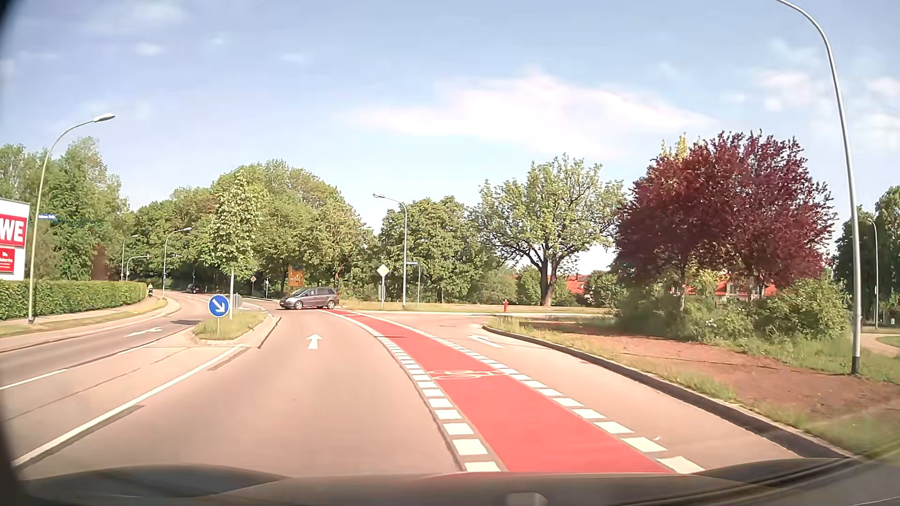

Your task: Follow the waypoints while adhering to traffic rules and regulations

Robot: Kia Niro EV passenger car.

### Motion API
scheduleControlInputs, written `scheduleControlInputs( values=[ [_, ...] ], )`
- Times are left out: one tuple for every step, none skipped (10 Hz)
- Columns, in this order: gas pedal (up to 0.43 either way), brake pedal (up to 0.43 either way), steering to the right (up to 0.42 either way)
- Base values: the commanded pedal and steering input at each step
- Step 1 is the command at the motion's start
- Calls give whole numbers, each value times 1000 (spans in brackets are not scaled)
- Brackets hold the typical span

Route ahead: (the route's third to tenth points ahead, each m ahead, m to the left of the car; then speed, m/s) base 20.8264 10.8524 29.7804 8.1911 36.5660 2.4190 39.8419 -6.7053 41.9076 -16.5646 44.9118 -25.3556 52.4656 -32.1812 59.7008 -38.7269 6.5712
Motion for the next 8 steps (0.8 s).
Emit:
scheduleControlInputs(
  values=[
    [87,0,6],
    [59,0,5],
    [47,0,1],
    [39,0,-3],
    [39,0,-5],
    [39,0,-7],
    [39,0,-12],
    [39,0,-19]
  ],
)
